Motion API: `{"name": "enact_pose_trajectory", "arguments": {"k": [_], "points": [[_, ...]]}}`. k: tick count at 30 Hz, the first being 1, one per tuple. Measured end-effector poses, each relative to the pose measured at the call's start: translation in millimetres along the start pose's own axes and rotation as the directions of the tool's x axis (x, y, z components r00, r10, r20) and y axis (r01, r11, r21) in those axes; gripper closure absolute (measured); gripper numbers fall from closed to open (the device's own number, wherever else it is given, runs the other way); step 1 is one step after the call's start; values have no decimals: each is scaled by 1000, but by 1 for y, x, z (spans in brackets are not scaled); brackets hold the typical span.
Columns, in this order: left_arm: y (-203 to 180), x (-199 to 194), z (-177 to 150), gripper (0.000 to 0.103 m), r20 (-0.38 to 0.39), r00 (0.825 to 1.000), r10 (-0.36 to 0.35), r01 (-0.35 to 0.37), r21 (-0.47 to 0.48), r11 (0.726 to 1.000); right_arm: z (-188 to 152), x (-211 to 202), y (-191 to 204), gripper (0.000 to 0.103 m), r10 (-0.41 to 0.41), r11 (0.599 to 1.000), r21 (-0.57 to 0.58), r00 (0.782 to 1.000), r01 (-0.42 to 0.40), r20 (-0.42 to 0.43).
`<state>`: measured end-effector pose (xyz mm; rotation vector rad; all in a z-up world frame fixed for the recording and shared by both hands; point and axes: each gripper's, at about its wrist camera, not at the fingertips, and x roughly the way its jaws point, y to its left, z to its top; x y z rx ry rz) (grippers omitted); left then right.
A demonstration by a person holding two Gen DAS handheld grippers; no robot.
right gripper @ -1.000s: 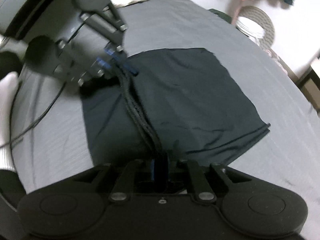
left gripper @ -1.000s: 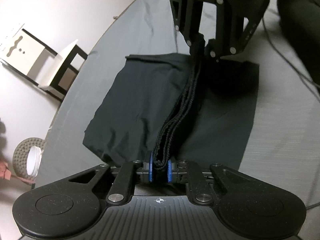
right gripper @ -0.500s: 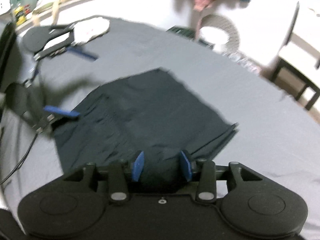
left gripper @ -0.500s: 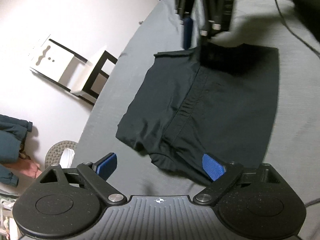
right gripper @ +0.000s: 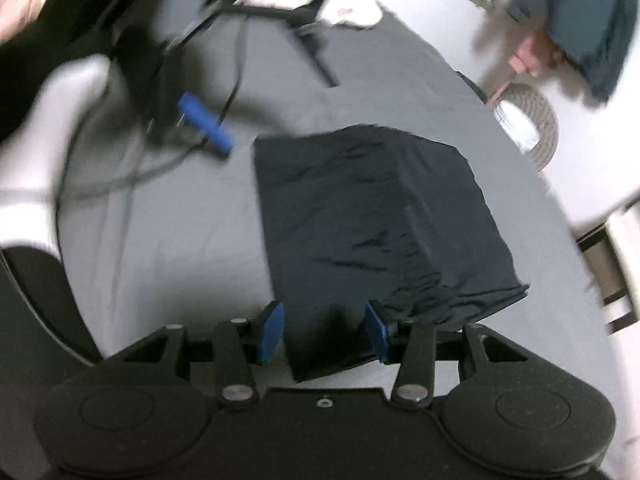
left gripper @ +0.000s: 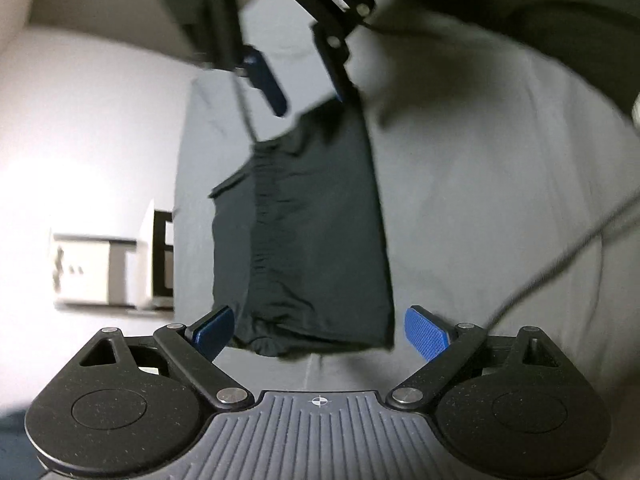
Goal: Fold clothes
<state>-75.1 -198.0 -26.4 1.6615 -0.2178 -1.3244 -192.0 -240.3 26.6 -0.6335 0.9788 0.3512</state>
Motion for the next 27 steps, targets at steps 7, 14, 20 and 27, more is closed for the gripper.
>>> {"name": "enact_pose_trajectory", "arguments": {"k": [7,14,20,27], "points": [[-8,10,15,11,-37,999,21,-21,-18,1000,24,26,71,58,-224,949,-230,975,217,-4],[-9,14,12,11,-54,998,38,-44,-112,993,50,61,99,58,-398,864,-308,915,399,69],[-5,12,5,11,-42,999,33,-41,-198,979,55,87,107,67,-517,773,-350,845,529,136],[-14,15,11,11,-18,998,67,-69,-149,986,62,72,81,72,-517,807,-231,839,544,171]]}}
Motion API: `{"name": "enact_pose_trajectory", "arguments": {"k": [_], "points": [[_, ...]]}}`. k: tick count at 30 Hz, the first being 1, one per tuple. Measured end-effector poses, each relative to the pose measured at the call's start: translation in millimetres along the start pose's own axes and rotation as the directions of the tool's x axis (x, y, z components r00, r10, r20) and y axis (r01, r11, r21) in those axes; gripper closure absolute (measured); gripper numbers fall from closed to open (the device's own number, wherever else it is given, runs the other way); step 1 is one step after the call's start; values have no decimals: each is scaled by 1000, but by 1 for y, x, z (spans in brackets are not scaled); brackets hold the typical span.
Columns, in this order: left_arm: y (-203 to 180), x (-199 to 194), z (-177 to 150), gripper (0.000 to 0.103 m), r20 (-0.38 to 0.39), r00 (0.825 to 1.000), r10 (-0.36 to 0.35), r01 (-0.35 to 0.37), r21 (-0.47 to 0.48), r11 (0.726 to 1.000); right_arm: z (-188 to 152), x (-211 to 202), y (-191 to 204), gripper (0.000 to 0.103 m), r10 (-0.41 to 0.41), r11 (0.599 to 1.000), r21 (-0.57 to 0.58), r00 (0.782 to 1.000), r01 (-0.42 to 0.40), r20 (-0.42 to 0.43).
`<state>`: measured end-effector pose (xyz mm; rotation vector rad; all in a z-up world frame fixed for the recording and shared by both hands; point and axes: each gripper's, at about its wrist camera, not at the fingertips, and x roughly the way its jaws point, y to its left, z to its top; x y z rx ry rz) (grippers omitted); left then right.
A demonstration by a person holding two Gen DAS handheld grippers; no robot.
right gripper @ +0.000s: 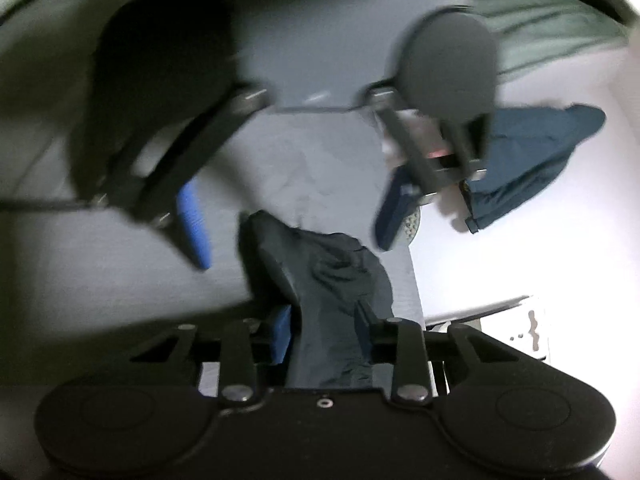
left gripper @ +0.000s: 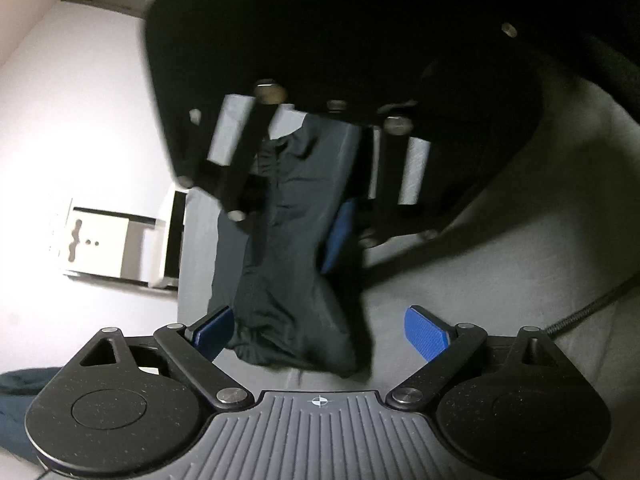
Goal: Fold clothes
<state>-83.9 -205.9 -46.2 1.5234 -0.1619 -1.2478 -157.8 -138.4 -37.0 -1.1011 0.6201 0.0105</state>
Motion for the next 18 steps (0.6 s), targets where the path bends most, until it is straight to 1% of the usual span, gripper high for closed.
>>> {"name": "enact_pose_trajectory", "arguments": {"k": [2,3,4,5,6,7,10,11,13,14,16,18], "points": [[3,5,3,11,-13,1000,-5,4,-12,1000,-1,2,-10,83,15,999,34,1000,-15,-1],[5,7,5,15,-16,1000,-6,6,-21,1000,-1,4,-15,85,23,999,49,1000,-23,-2],[7,10,7,29,-22,1000,-7,7,-27,1000,-3,5,-18,87,29,998,59,1000,-29,-2],[8,14,8,34,-41,999,-4,3,-24,1000,-5,6,-21,89,33,997,63,999,-33,0],[10,18,9,41,-53,999,-6,5,-23,1000,-7,8,-24,90,36,997,69,999,-36,0],[11,21,10,43,-64,998,-8,7,-23,1000,-8,9,-27,92,42,996,82,999,-42,2],[15,27,11,45,-58,998,-4,2,-21,1000,-11,13,-38,92,65,991,116,998,-65,8],[15,29,12,48,-56,998,-1,0,-19,1000,-12,15,-40,92,70,991,118,997,-71,14],[16,33,13,74,-61,998,6,-7,-18,1000,-13,16,-46,92,92,986,136,995,-95,29],[17,35,13,77,-70,998,6,-7,-15,1000,-13,18,-48,92,101,984,147,994,-104,31],[18,38,12,94,-80,997,5,-7,-20,1000,-13,21,-51,92,102,983,152,994,-105,30],[22,39,11,99,-80,997,12,-16,-47,999,-13,24,-54,92,100,982,159,995,-103,27]]}}
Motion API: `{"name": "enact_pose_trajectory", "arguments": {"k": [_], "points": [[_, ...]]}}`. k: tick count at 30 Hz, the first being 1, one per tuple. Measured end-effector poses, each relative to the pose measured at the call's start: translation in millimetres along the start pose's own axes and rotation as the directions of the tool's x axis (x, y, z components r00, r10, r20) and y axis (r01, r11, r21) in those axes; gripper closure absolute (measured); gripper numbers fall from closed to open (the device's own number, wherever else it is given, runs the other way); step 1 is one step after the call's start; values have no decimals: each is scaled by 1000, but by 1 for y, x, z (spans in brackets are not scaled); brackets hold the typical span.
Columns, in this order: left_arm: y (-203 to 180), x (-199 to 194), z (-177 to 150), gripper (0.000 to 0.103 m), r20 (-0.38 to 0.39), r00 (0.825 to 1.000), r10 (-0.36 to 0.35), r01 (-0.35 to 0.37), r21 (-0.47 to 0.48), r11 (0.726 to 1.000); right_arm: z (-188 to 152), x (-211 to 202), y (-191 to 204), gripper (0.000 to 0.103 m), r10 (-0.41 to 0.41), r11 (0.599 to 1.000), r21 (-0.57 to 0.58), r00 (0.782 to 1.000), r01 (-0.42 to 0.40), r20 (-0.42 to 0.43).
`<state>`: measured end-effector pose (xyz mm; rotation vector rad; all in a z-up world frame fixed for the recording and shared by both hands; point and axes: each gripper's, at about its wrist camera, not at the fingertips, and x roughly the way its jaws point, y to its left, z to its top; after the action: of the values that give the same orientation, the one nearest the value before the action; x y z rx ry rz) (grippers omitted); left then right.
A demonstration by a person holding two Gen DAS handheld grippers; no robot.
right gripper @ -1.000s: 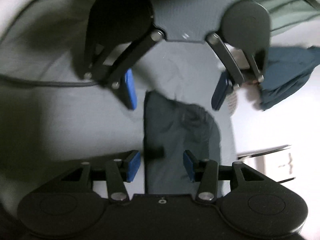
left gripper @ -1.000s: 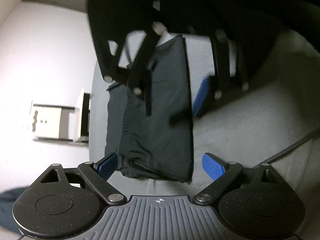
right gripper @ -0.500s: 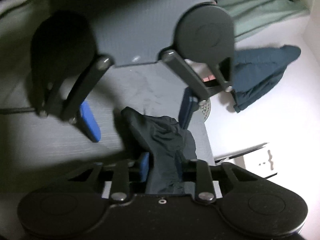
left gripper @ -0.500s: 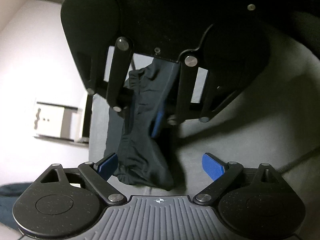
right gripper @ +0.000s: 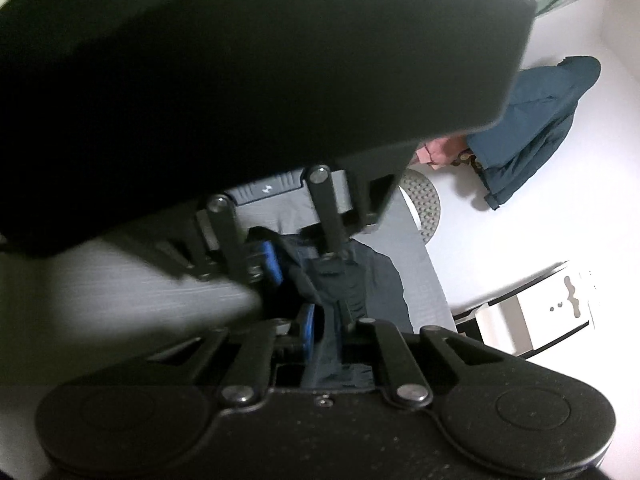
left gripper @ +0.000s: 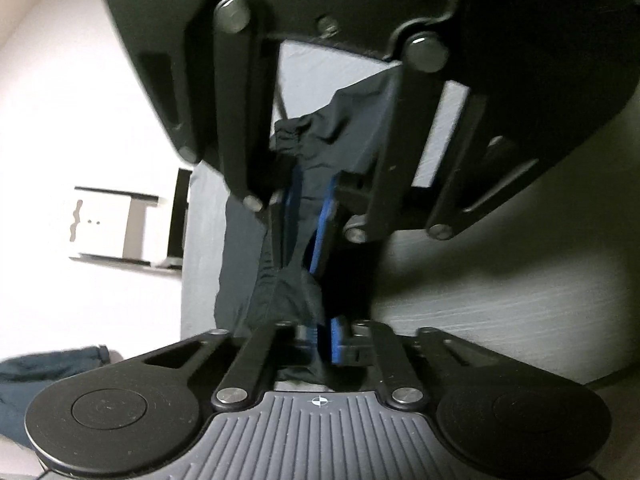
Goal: Fold clothes
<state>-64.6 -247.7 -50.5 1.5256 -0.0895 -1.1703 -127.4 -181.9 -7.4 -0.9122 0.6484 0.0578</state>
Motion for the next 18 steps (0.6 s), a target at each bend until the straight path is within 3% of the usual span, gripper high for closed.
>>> {"name": "enact_pose_trajectory", "arguments": {"k": [1,2,3,4,5,9,13,15,18], "points": [[3,0,0,99,2,1000,6,-6,-20,1000,0,1,-1,91,2,1000,3,1000,-2,-5],[5,0,-1,99,3,1000,14,-14,-40,999,0,3,-2,83,9,1000,7,1000,-9,-15],[8,-1,-1,99,5,1000,26,-25,-58,998,0,4,-3,73,15,1000,10,1000,-15,-25],[11,-1,-1,100,5,999,38,-37,-74,997,0,7,-2,51,25,1000,7,999,-25,-42],[13,-1,-1,100,3,999,49,-48,-86,995,-1,11,0,47,38,999,-7,997,-39,-69],[21,0,-1,100,7,999,53,-52,-124,991,-6,26,6,50,23,997,-64,988,-33,-153],[24,0,-2,100,5,999,43,-41,-164,986,-17,47,7,54,-117,978,-195,962,69,-247],[24,1,-4,100,3,999,42,-41,-160,986,-31,57,7,61,-166,961,-261,945,92,-281],[25,1,-5,100,-1,999,40,-40,-144,989,-48,61,0,84,-178,955,-282,942,96,-285]]}}
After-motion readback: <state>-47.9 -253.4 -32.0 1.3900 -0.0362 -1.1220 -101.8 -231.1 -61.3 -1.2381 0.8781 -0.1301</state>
